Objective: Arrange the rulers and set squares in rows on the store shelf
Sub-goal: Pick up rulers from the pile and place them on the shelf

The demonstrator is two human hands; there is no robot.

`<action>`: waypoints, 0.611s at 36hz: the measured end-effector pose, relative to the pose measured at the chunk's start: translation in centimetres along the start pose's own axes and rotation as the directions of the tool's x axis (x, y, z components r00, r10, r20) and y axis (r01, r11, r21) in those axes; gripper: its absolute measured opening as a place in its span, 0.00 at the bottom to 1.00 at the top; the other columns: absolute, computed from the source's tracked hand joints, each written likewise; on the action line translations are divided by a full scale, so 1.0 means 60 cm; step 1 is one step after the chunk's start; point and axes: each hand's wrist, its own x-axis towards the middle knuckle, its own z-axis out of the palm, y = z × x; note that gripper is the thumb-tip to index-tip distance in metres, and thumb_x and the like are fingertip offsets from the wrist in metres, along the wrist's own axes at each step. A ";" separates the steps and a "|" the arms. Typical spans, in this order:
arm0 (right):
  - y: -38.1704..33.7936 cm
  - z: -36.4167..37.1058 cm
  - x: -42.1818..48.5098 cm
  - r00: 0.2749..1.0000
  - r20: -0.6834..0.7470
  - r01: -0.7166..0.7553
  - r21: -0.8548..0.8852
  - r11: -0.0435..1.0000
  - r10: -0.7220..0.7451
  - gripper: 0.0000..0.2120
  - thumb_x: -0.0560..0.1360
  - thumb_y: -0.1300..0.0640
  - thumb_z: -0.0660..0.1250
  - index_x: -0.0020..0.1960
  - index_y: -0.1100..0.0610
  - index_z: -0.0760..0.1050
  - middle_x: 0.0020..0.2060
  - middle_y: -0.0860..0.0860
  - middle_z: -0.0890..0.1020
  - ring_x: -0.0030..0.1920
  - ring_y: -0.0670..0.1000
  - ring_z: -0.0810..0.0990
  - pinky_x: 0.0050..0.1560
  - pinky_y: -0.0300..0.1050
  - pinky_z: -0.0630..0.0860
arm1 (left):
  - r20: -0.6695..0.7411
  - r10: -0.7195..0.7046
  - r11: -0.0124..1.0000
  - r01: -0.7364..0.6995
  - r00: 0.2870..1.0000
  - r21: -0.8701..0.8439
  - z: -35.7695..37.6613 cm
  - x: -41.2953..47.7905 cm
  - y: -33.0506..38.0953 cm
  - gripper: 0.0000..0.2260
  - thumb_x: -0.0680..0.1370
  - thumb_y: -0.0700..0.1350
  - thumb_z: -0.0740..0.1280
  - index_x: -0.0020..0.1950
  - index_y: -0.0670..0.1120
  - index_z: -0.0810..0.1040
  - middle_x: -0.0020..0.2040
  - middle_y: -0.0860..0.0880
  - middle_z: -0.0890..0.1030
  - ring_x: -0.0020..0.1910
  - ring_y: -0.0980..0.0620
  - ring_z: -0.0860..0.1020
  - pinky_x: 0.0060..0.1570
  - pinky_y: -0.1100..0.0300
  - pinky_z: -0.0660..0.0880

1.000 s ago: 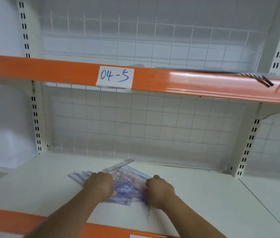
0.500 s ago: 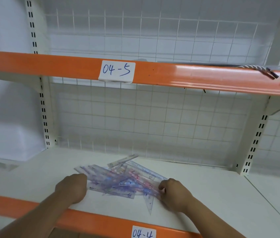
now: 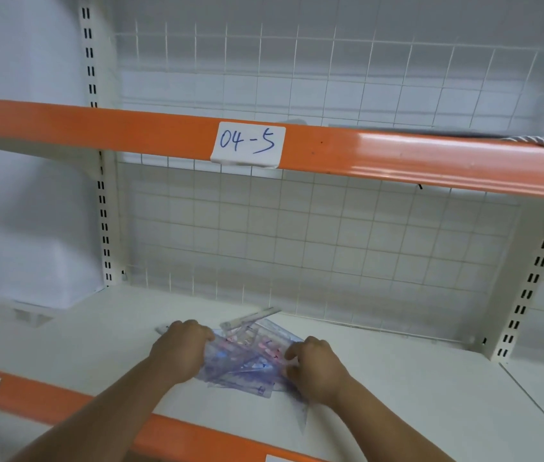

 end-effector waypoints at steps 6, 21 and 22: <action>-0.014 0.017 0.005 0.999 0.040 0.020 -0.016 1.000 -0.019 0.17 0.77 0.53 0.60 0.64 0.54 0.74 0.60 0.57 0.73 0.64 0.57 0.68 0.61 0.45 0.68 | 0.179 0.070 0.971 -0.108 0.981 0.212 0.001 0.011 0.026 0.33 0.78 0.40 0.62 0.78 0.55 0.49 0.74 0.47 0.61 0.70 0.44 0.61 0.67 0.53 0.67; 0.067 -0.013 -0.008 0.985 0.121 -0.126 0.027 0.992 0.122 0.27 0.70 0.40 0.70 0.64 0.52 0.72 0.55 0.51 0.73 0.59 0.51 0.70 0.55 0.42 0.69 | 0.242 0.000 0.933 -0.088 0.970 0.350 -0.007 0.036 0.006 0.26 0.74 0.50 0.68 0.71 0.53 0.64 0.68 0.47 0.66 0.68 0.45 0.64 0.64 0.53 0.68; 0.069 -0.013 -0.010 0.984 0.127 -0.132 0.031 0.991 0.127 0.25 0.70 0.40 0.70 0.61 0.52 0.72 0.52 0.50 0.72 0.56 0.51 0.71 0.52 0.41 0.69 | 0.237 -0.009 0.928 -0.080 0.972 0.364 -0.009 0.037 0.003 0.24 0.74 0.49 0.68 0.68 0.52 0.66 0.65 0.47 0.68 0.65 0.46 0.67 0.62 0.55 0.69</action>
